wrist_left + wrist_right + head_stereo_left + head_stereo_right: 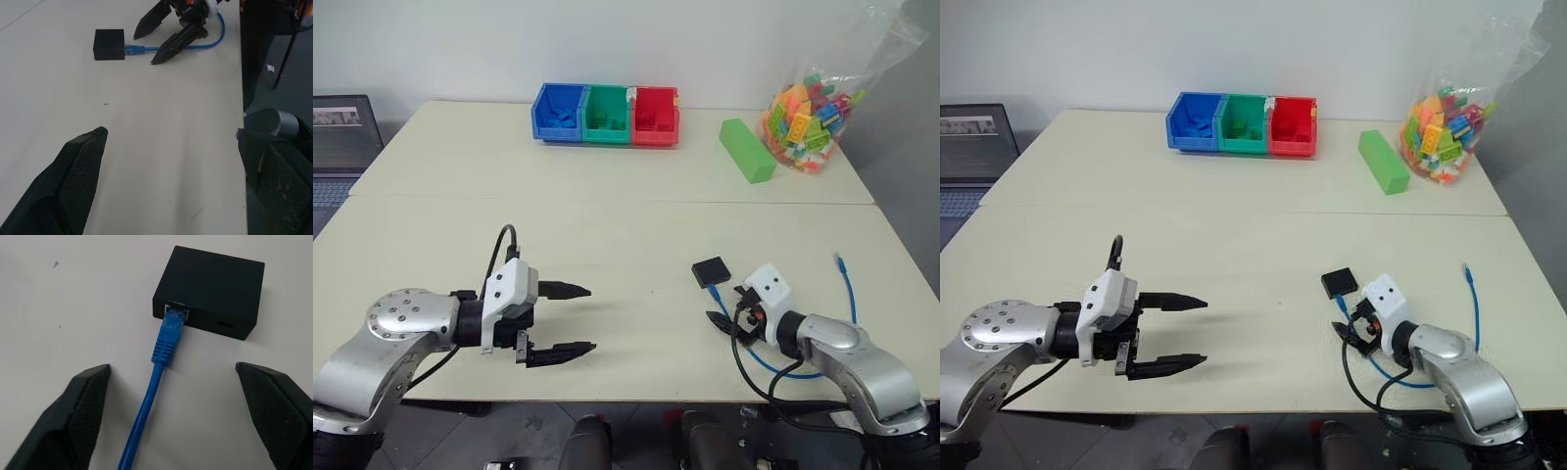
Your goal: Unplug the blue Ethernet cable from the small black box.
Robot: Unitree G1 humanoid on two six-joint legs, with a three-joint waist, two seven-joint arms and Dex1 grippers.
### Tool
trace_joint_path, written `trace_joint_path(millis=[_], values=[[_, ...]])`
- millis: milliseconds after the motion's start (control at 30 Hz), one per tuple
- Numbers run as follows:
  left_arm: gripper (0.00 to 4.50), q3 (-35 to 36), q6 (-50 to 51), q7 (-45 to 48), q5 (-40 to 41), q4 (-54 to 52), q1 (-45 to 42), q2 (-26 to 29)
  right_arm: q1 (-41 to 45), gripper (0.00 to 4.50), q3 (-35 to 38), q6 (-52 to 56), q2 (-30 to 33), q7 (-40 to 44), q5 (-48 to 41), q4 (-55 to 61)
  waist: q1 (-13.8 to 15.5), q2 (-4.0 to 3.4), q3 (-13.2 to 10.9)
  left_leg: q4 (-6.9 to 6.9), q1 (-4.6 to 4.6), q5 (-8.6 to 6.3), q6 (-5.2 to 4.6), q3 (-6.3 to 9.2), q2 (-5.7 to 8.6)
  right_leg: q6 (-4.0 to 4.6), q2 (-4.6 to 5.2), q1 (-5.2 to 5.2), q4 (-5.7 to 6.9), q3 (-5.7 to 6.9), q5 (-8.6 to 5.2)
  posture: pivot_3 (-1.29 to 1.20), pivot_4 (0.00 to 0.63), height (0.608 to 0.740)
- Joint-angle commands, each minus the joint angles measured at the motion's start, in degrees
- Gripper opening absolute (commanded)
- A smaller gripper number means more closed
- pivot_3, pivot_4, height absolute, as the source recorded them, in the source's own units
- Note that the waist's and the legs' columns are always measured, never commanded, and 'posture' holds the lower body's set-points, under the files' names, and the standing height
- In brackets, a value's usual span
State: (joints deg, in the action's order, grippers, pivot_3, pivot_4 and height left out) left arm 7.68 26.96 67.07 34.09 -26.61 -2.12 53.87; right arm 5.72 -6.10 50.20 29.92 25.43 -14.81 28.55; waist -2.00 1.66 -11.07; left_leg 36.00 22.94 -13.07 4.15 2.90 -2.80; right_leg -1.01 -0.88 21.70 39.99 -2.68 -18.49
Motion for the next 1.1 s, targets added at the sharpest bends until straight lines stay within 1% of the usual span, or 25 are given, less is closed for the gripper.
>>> trace_joint_path(millis=[33, 100, 167, 333, 467, 500, 633, 700, 833, 1000, 1033, 1100], values=[[4.50, -0.57, -0.07, 0.27, 0.43, -1.08, -1.04, 0.02, 0.64, 3.15, -1.78, 1.74, -1.10, -1.91, 1.20, -0.27, 0.01, 0.00, 0.00, 0.00, 0.00, 0.00, 0.00, 0.01, 0.00, 0.00, 0.00, 0.00, 0.00, 0.00, 0.00, 0.00, 0.150, 0.740], [4.50, -0.90, -0.11, 0.07, 0.23, -1.08, -1.06, -0.04, 1.20, 2.69, -2.15, 2.12, -1.39, -2.21, 1.42, -0.50, -0.03, 0.00, 0.00, 0.00, -0.01, 0.00, 0.00, 0.00, 0.00, 0.00, 0.00, 0.00, 0.00, -0.01, 0.00, 0.00, 0.150, 0.740], [4.50, -1.05, -0.07, -0.19, 0.06, -1.04, -1.05, -0.06, 1.57, 2.14, -2.51, 2.17, -1.33, -2.43, 1.75, -0.66, -0.03, 0.00, 0.00, 0.00, -0.01, 0.00, 0.00, 0.00, 0.00, 0.00, 0.00, 0.00, 0.00, 0.00, 0.00, 0.00, 0.150, 0.740], [4.50, -1.02, 3.33, -2.10, 1.39, -0.84, -1.63, -0.24, 2.06, 1.07, -2.84, 1.08, -0.76, -1.95, 2.13, -1.46, 0.03, 0.00, 0.00, 0.00, 0.00, 0.00, 0.00, 0.01, 0.00, -0.01, 0.00, -0.01, 0.00, 0.00, 0.00, 0.00, 0.150, 0.740], [4.50, 0.03, 5.58, -3.29, 3.00, 0.59, -2.47, -0.97, 2.74, 0.14, -3.50, -2.56, 1.05, -0.50, 3.41, -2.40, 0.07, 0.00, 0.00, 0.01, 0.00, 0.00, 0.00, 0.01, 0.01, -0.01, 0.00, -0.01, 0.00, 0.01, 0.00, 0.00, 0.150, 0.740], [4.50, 0.57, 7.05, -4.01, 4.19, 1.23, -2.98, -1.34, 3.02, 0.08, -3.66, -3.95, 1.45, -0.01, 3.75, -2.63, 0.10, 0.00, 0.00, 0.01, 0.00, 0.00, 0.00, 0.01, 0.01, -0.01, 0.00, -0.01, 0.00, 0.01, 0.00, 0.00, 0.150, 0.740], [4.50, 3.60, 12.32, -5.90, 10.02, 4.19, -5.10, -2.98, 4.51, 0.08, -5.44, -11.45, 3.21, 2.70, 5.88, -3.20, 0.08, 0.00, 0.00, 0.03, 0.01, 0.00, -0.01, 0.02, 0.02, -0.01, 0.00, -0.02, 0.01, 0.04, 0.00, 0.00, 0.150, 0.740], [4.50, 4.58, 14.85, -6.16, 12.54, 6.28, -6.47, -3.35, 7.34, 0.08, -7.69, -18.90, 4.25, 5.14, 8.64, -4.63, -0.01, -0.01, -0.01, 0.03, 0.02, 0.00, -0.01, 0.00, 0.02, -0.02, 0.00, 0.02, 0.00, 0.02, 0.00, 0.00, 0.150, 0.740], [4.50, 6.31, 23.94, -8.00, 22.05, 9.86, -10.62, -5.08, 14.45, 0.08, -11.75, -36.51, 5.83, 9.58, 14.94, -11.45, -0.21, -0.02, -0.01, 0.03, 0.02, 0.00, -0.01, 0.00, 0.01, -0.01, -0.01, 0.04, 0.03, 0.05, 0.00, 0.00, 0.150, 0.740], [4.50, 5.74, 28.18, -10.34, 25.20, 12.64, -15.61, -6.79, 22.48, 0.08, -13.93, -54.79, 5.33, 16.13, 16.96, -18.90, -0.02, -0.01, -0.02, 0.04, 0.05, 0.00, 0.00, 0.03, 0.04, 0.01, 0.01, 0.01, 0.02, 0.08, 0.01, 0.00, 0.150, 0.740], [4.50, 5.67, 28.49, -10.86, 25.32, 13.29, -16.68, -7.24, 23.81, 0.08, -14.28, -57.81, 5.05, 17.38, 17.07, -20.04, 0.05, -0.01, -0.02, 0.05, 0.06, 0.00, 0.00, 0.03, 0.04, 0.21, 0.02, 0.01, 0.02, 0.09, 0.13, 0.00, 0.150, 0.740], [4.50, 5.42, 28.77, -11.27, 25.07, 14.05, -18.00, -7.73, 25.55, 0.08, -14.63, -62.10, 4.46, 19.11, 17.18, -22.08, 0.10, -0.01, -0.02, 0.04, 0.07, 0.00, 0.00, 0.05, 0.04, 0.25, 0.02, 0.02, 0.02, 0.13, 0.15, 0.00, 0.150, 0.740]])
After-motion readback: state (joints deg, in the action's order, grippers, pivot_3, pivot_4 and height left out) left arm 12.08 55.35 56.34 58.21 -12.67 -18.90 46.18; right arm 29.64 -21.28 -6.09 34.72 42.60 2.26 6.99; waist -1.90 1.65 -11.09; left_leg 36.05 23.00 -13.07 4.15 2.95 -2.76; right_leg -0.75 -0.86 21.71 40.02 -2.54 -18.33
